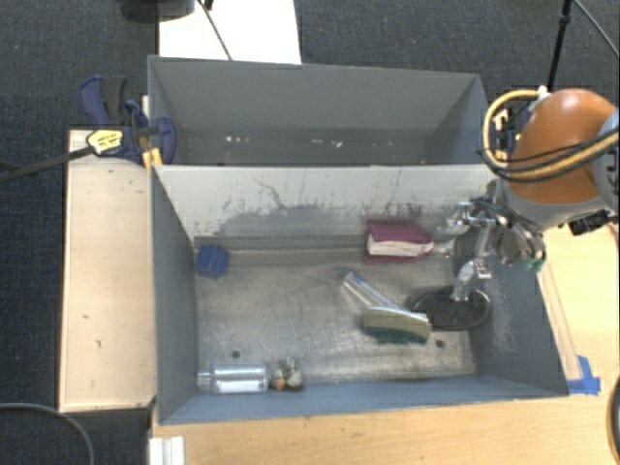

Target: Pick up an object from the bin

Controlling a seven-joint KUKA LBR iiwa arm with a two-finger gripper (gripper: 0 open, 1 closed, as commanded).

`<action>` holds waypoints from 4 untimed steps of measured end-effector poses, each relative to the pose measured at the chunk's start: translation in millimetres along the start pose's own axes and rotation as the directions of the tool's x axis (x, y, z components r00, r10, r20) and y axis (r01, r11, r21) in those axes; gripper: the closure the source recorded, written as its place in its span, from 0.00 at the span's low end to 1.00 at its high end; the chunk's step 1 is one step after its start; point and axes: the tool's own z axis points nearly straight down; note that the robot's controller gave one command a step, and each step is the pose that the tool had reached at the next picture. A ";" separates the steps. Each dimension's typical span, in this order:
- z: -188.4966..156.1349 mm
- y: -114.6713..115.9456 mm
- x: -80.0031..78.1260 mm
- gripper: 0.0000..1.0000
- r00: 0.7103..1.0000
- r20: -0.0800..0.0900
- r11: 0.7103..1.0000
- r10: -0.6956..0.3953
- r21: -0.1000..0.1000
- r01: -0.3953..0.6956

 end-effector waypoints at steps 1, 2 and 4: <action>38.4 -9.7 10.7 0.00 0.997 0.011 0.997 0.073 -0.005 -0.073; 39.5 -9.2 13.2 1.00 0.997 -0.004 0.997 0.071 -0.007 -0.071; -65.9 -22.5 17.4 1.00 0.860 0.003 0.860 -0.510 0.001 0.510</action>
Offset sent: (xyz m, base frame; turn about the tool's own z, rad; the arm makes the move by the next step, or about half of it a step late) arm -0.0237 -0.0170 -0.0688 0.0872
